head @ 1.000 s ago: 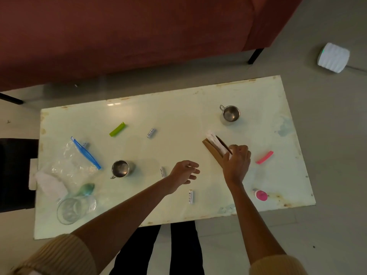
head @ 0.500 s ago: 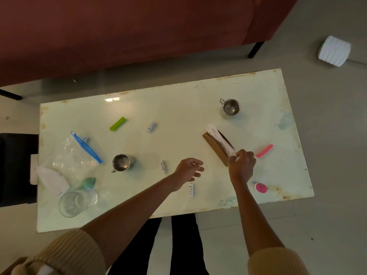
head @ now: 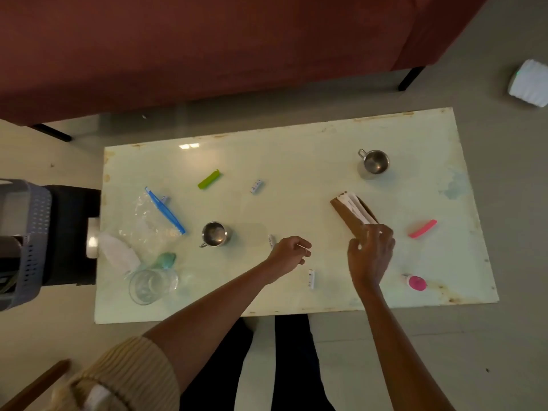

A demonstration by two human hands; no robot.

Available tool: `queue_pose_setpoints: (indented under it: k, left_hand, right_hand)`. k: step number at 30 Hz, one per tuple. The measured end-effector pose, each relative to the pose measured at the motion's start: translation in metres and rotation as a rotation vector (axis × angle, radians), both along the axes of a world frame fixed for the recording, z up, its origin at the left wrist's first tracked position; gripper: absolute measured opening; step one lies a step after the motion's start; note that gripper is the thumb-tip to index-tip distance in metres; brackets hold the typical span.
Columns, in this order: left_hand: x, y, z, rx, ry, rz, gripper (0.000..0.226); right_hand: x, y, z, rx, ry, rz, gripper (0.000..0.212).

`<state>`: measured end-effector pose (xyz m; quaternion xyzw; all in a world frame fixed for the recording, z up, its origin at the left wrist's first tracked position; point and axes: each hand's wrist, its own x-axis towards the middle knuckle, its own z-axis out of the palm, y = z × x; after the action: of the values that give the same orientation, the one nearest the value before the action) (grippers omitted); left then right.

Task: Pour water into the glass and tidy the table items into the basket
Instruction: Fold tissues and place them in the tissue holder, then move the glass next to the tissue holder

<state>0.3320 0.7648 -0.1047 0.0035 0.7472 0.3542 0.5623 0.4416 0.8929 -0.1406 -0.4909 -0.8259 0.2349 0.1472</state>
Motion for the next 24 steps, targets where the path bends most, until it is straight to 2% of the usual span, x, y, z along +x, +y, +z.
queue_pose_setpoints:
  k: [2, 6, 9, 11, 13, 17, 21, 24]
  left_hand:
    - [-0.009, -0.024, -0.001, 0.013, 0.123, -0.046, 0.026]
    - [-0.028, -0.093, -0.013, -0.068, 0.516, -0.113, 0.026]
    - [-0.039, -0.158, -0.024, -0.223, 0.867, -0.136, 0.028]
    - [-0.042, -0.202, -0.036, -0.346, 1.0, -0.111, 0.035]
    - [-0.044, -0.242, -0.046, -0.462, 0.999, -0.04, 0.044]
    - [-0.045, -0.296, -0.055, -0.589, 0.857, 0.044, 0.06]
    - [-0.039, -0.309, -0.059, -0.481, 0.753, 0.176, 0.078]
    - [-0.04, -0.302, -0.058, -0.434, 0.709, 0.286, 0.076]
  right_hand:
    - [-0.015, -0.031, 0.004, -0.001, 0.045, 0.119, 0.026]
    - [-0.041, -0.108, 0.006, -0.101, 0.029, 0.288, 0.023]
    - [-0.05, -0.169, 0.001, -0.23, 0.003, 0.343, 0.021]
    - [-0.055, -0.205, -0.003, -0.321, -0.012, 0.373, 0.019]
    - [-0.057, -0.236, -0.006, -0.366, -0.039, 0.412, 0.02]
    - [-0.059, -0.278, -0.011, -0.4, -0.095, 0.475, 0.019]
    - [-0.06, -0.294, -0.016, -0.398, -0.144, 0.492, 0.019]
    - [-0.06, -0.293, -0.02, -0.383, -0.181, 0.499, 0.019]
